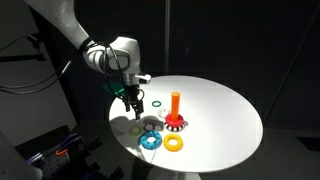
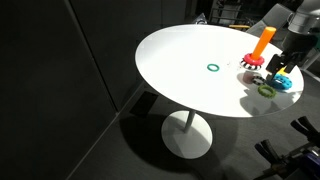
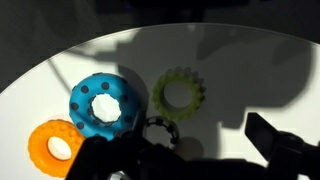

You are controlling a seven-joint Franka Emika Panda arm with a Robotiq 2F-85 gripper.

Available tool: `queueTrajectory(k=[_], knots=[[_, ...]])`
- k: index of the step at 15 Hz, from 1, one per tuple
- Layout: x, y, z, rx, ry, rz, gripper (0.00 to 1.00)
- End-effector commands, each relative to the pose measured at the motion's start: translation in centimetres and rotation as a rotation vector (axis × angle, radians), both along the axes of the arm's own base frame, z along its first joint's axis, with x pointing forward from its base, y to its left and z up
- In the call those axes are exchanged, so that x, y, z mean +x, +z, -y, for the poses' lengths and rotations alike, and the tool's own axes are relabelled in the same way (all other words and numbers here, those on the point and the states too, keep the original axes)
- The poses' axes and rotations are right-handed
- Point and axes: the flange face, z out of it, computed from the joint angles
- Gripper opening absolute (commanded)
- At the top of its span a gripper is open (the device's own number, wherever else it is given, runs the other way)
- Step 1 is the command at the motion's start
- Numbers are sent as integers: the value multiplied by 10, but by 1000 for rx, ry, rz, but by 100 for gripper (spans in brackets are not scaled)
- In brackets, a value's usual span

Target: Put the yellow ring through the pole

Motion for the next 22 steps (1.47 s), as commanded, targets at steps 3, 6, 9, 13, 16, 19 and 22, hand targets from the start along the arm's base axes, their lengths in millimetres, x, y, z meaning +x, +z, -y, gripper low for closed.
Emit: queueTrajectory(k=[3, 6, 9, 13, 16, 19, 22], knots=[[5, -32, 14, 8, 1, 0, 100], [7, -45, 18, 18, 7, 22, 100], [8, -56, 20, 28, 23, 42, 100], [9, -66, 21, 47, 47, 70, 100], [9, -72, 21, 67, 66, 89, 100], [8, -77, 21, 95, 76, 101, 100], [7, -82, 23, 119, 82, 101, 100]])
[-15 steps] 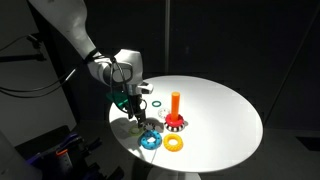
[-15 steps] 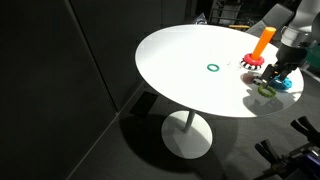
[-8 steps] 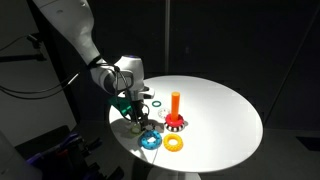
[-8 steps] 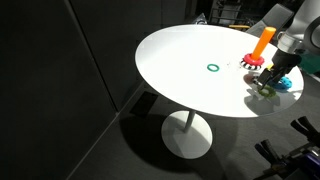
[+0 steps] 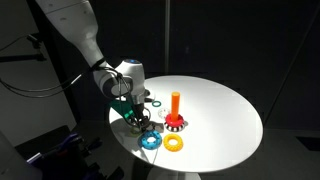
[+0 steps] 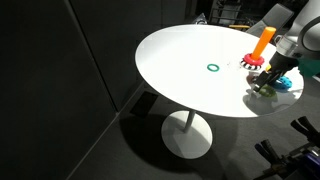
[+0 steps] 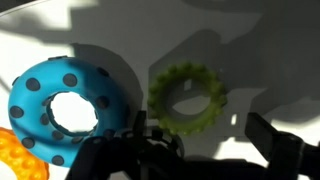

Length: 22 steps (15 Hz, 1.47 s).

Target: Put the yellow ring through the pole

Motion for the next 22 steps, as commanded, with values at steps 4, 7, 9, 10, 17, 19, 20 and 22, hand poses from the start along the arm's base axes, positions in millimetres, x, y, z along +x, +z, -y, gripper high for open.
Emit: queueTrajectory(k=[4, 7, 9, 10, 17, 19, 20, 22], knots=[[0, -8, 9, 39, 18, 2, 100], [-1, -9, 12, 26, 14, -5, 79], [0, -10, 13, 21, 12, -11, 66], [1, -9, 15, 17, 7, -12, 57], [3, 9, 12, 12, 5, -18, 45], [5, 15, 12, 7, -2, -30, 45], [7, 20, 13, 2, -7, -35, 45], [12, 31, 16, -9, -12, -45, 45]])
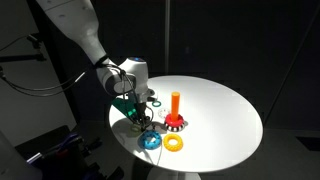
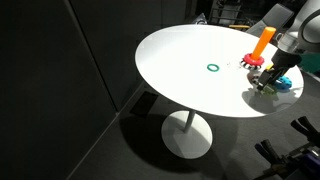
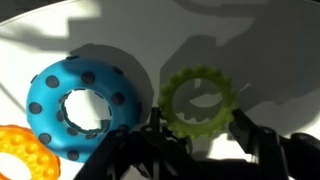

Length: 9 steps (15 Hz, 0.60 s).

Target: Put the yellow ring through the pole

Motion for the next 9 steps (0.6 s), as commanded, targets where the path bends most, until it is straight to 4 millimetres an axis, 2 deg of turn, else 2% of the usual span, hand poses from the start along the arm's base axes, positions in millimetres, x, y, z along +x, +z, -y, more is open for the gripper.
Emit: queueTrajectory(k=[1, 9], knots=[[10, 29, 6, -33, -18, -18, 45], [32, 88, 24, -79, -77, -6, 45]])
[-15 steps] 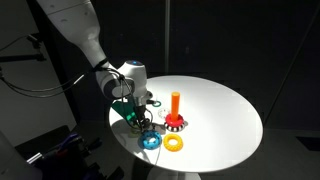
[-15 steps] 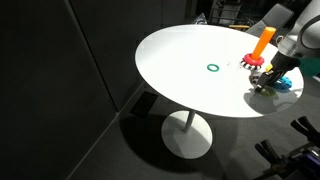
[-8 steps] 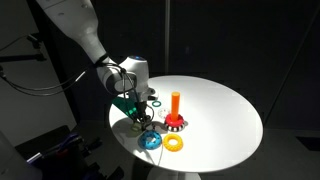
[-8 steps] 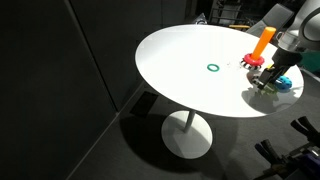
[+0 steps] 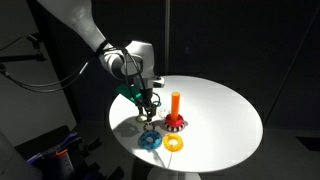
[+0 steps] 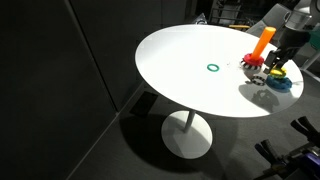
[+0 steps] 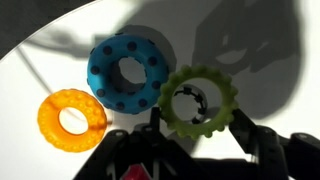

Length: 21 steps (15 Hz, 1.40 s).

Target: Put the yellow ring through the pole

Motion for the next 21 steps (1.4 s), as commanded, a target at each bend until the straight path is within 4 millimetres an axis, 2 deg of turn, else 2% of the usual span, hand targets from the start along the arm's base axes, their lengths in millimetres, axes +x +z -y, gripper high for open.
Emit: queueTrajectory(k=[1, 14, 21], knots=[[9, 31, 9, -24, -39, 6, 45], [56, 107, 48, -39, -212, 82, 45], [80, 137, 65, -36, -306, 110, 45]])
